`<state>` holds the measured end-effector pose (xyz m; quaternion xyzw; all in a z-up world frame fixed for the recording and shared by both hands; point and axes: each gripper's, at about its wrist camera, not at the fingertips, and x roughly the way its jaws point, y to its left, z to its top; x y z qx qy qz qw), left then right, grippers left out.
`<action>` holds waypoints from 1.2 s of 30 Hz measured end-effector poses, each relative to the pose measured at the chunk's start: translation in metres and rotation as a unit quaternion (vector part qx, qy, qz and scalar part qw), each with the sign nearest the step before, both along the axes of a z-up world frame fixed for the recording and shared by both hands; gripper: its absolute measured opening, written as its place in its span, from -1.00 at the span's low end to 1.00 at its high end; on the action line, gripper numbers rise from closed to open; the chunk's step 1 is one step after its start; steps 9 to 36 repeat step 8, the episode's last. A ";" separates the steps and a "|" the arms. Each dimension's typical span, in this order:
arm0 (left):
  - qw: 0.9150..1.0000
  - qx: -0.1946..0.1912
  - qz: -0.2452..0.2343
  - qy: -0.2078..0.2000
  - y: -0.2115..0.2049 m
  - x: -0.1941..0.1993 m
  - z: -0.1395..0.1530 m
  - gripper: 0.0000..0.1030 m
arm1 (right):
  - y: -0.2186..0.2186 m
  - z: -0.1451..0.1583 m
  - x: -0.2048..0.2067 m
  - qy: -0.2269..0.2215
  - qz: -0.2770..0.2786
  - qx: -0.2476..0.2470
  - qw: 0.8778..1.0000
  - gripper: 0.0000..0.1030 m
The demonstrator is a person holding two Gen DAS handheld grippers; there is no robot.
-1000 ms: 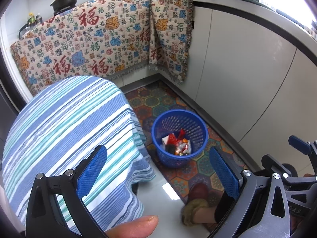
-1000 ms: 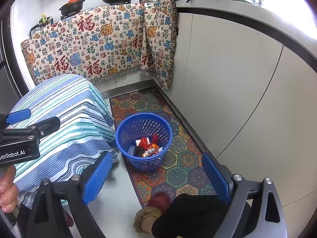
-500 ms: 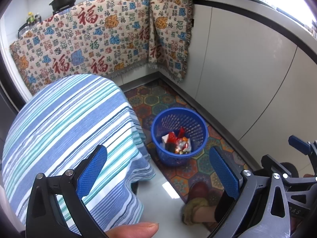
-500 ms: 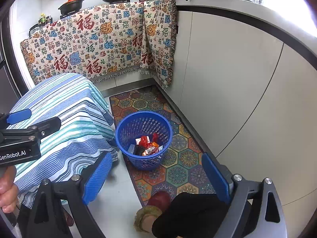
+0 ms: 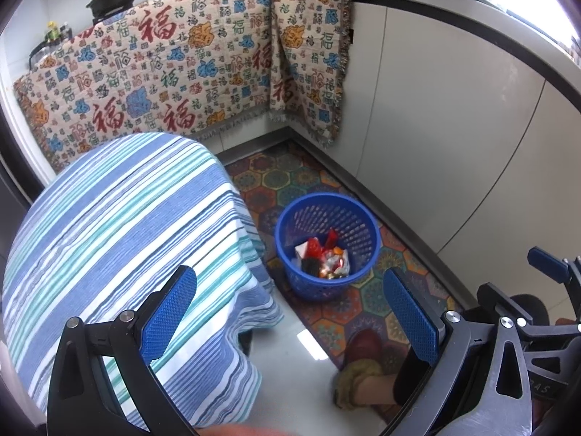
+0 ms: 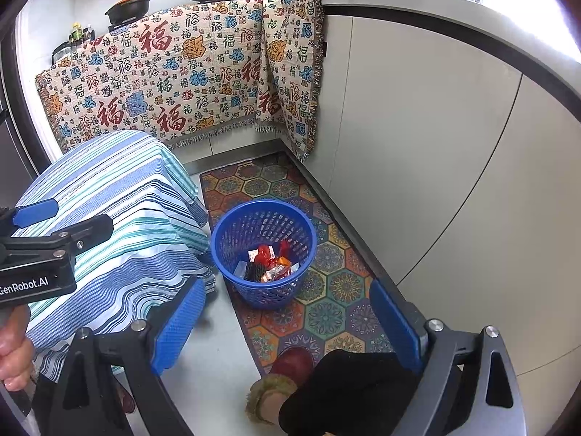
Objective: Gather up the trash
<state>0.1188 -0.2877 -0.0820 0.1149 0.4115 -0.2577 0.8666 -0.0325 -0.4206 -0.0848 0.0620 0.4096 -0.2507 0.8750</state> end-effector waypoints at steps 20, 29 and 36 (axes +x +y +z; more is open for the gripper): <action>1.000 -0.024 -0.018 -0.005 -0.002 -0.007 0.002 0.98 | -0.002 0.000 0.001 0.003 -0.005 -0.001 1.000 0.81; 1.000 -0.024 -0.018 -0.005 -0.002 -0.007 0.002 0.98 | -0.002 0.000 0.001 0.003 -0.005 -0.001 1.000 0.81; 1.000 -0.024 -0.018 -0.005 -0.002 -0.007 0.002 0.98 | -0.002 0.000 0.001 0.003 -0.005 -0.001 1.000 0.81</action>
